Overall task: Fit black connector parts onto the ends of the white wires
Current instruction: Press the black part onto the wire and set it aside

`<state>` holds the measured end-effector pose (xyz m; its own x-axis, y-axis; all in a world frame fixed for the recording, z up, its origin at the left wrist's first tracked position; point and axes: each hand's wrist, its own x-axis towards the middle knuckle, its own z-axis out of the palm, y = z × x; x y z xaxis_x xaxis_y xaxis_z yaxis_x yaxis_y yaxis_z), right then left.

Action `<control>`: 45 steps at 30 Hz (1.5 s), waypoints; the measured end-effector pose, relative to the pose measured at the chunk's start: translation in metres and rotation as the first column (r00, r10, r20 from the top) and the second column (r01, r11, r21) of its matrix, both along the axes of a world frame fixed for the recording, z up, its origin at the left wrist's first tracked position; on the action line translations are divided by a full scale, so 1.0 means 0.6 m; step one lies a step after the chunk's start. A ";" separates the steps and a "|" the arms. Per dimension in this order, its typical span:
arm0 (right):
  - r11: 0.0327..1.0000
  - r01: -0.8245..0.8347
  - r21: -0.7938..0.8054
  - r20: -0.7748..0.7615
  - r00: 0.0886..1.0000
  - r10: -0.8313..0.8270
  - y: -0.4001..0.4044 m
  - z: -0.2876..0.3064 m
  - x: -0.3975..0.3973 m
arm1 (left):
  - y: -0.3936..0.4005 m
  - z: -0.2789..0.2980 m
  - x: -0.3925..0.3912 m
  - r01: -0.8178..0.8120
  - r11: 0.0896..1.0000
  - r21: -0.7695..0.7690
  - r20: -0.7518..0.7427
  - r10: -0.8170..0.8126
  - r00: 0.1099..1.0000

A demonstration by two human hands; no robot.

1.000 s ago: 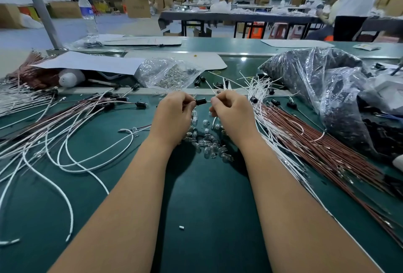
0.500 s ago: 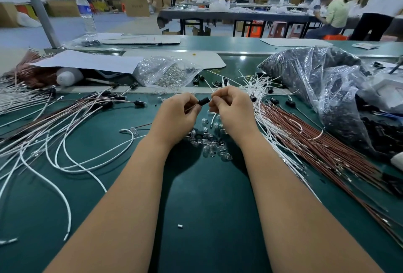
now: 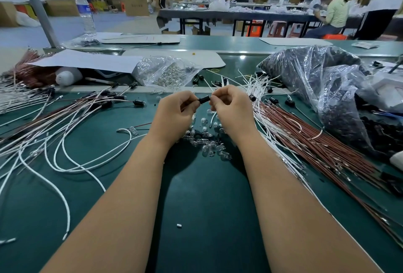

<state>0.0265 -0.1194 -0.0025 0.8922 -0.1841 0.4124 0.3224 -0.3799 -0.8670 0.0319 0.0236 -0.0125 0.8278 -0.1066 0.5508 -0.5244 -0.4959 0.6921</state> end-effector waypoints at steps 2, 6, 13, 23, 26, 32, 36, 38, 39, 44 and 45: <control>0.999 0.028 -0.032 0.033 0.999 -0.027 0.000 -0.001 0.000 | 0.000 0.000 0.000 -0.016 1.000 0.008 0.023 0.016 1.000; 0.997 0.037 -0.062 0.040 0.999 -0.034 0.003 -0.003 0.001 | 0.001 -0.001 0.000 -0.083 0.996 0.042 0.082 0.080 0.993; 0.993 0.031 -0.117 0.083 0.996 -0.022 0.012 -0.008 -0.002 | 0.004 -0.001 0.003 -0.155 0.986 0.058 0.066 0.151 0.986; 0.989 0.055 -0.137 0.103 0.994 -0.041 0.006 -0.009 0.003 | 0.000 0.008 0.000 0.038 0.999 -0.009 -0.082 -0.039 0.996; 0.977 0.082 -0.196 0.066 0.995 -0.070 0.002 -0.010 0.006 | -0.003 0.008 0.001 0.039 0.975 -0.219 -0.125 -0.067 0.990; 0.717 -0.037 -0.696 -0.112 0.992 -0.057 0.009 -0.019 0.005 | -0.001 0.010 0.009 0.142 0.797 -0.587 -0.127 -0.263 0.956; 0.712 -0.023 -0.702 -0.099 0.993 -0.065 0.010 -0.015 0.004 | -0.001 0.011 0.008 0.207 0.770 -0.604 -0.090 -0.324 0.942; 0.706 -0.027 -0.708 -0.099 0.993 -0.061 0.010 -0.016 0.003 | -0.001 0.011 0.007 0.219 0.771 -0.598 -0.095 -0.340 0.936; 0.713 -0.027 -0.700 -0.094 0.994 -0.055 0.010 -0.017 0.002 | -0.001 0.011 0.007 0.224 0.770 -0.598 -0.097 -0.347 0.933; 0.957 0.024 -0.290 -0.007 1.000 -0.027 0.006 -0.006 0.005 | 0.008 0.008 0.006 0.098 0.883 -0.458 -0.211 -0.215 0.954; 0.983 0.012 -0.181 -0.016 1.000 -0.015 0.003 -0.003 0.005 | 0.009 0.005 0.006 0.055 0.920 -0.388 -0.240 -0.159 0.958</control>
